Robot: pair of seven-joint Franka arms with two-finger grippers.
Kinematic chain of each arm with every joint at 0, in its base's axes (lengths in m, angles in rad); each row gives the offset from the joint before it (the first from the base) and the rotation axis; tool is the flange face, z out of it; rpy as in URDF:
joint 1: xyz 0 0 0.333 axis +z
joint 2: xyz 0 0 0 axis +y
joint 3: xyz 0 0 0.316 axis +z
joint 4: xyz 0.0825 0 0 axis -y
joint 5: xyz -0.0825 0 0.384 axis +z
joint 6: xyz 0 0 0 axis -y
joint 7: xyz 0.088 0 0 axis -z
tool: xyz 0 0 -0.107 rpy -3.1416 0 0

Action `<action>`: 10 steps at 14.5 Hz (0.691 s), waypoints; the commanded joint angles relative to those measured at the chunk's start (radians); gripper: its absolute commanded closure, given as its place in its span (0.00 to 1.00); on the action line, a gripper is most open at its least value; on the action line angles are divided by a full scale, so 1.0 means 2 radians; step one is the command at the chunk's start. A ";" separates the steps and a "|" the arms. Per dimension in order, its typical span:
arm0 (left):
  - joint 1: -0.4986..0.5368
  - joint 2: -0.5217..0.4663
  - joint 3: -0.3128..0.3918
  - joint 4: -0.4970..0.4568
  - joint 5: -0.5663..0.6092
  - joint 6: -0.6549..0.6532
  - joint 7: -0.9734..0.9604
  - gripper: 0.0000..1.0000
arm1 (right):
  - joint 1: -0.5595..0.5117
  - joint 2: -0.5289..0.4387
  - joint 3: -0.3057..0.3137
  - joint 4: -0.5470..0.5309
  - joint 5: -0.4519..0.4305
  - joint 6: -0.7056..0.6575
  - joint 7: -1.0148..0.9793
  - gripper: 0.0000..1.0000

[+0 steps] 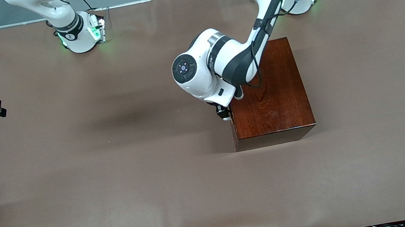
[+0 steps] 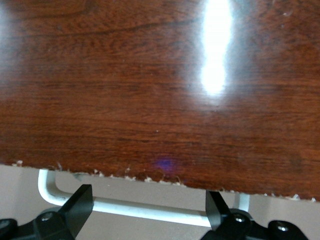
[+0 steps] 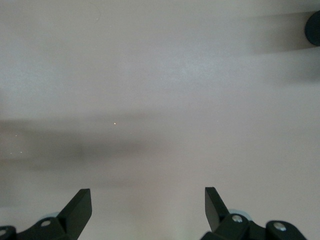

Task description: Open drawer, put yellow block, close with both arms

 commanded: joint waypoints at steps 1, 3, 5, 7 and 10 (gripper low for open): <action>-0.002 -0.018 0.004 -0.016 0.022 -0.017 -0.011 0.00 | -0.012 -0.012 0.010 -0.009 -0.006 0.001 -0.004 0.00; -0.007 -0.019 0.001 -0.013 0.020 -0.017 -0.011 0.00 | -0.012 -0.012 0.010 -0.009 -0.007 0.001 -0.004 0.00; -0.017 -0.033 0.003 -0.009 0.021 -0.017 -0.010 0.00 | -0.012 -0.012 0.010 -0.009 -0.007 0.001 -0.004 0.00; -0.016 -0.050 0.003 0.000 0.021 -0.016 -0.006 0.00 | -0.012 -0.011 0.010 -0.009 -0.006 0.001 -0.004 0.00; -0.004 -0.081 0.023 0.002 0.021 -0.013 0.034 0.00 | -0.012 -0.011 0.010 -0.009 -0.006 0.001 -0.004 0.00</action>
